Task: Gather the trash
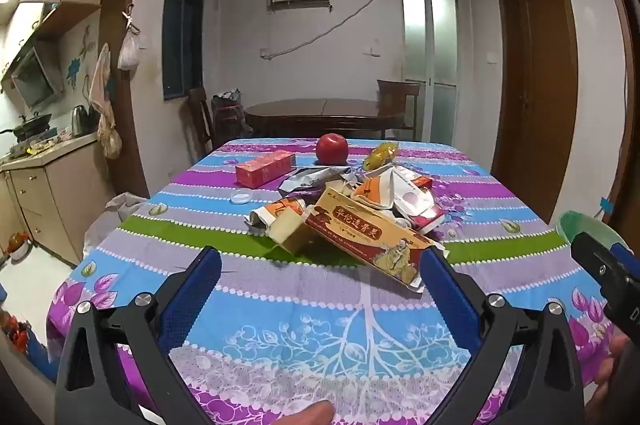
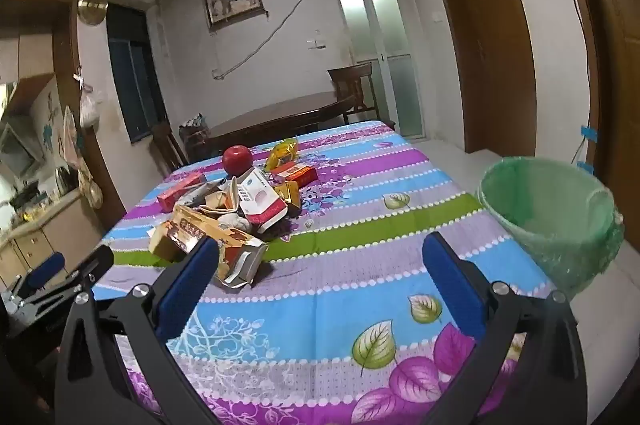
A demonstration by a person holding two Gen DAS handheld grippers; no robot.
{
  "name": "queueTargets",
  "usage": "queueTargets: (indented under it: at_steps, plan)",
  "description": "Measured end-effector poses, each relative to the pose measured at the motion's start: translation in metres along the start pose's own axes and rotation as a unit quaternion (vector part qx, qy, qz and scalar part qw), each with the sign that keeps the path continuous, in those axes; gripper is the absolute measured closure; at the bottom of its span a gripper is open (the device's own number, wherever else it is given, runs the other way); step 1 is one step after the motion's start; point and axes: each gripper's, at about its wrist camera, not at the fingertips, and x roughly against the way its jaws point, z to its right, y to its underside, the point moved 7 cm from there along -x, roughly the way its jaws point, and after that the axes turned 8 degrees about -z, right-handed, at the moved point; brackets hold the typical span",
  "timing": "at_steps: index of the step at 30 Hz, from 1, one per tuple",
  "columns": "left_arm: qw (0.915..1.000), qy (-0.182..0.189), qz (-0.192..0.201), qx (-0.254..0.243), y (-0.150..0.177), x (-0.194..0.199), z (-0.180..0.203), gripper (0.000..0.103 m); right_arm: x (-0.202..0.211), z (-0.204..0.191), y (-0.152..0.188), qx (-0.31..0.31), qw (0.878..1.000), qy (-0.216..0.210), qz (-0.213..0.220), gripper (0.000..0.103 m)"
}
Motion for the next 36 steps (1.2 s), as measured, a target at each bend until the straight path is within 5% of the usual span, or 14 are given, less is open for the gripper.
queueTargets:
  at_steps: [8, 17, 36]
  plan:
    - [0.9981, 0.021, -0.056, -0.012, 0.009, -0.009, 0.005, 0.004, 0.017, 0.003, 0.001, -0.049, 0.998, -0.038, 0.018, 0.005]
    - [0.9985, 0.027, -0.047, 0.006, 0.007, -0.006, -0.003, 0.004, 0.013, 0.004, 0.004, -0.052, 0.997, -0.049, 0.010, 0.005]
    - [0.9964, -0.034, -0.077, 0.006, -0.010, -0.044, -0.027, 0.004, -0.022, 0.004, -0.005, -0.013, 0.998, -0.058, -0.036, 0.005]
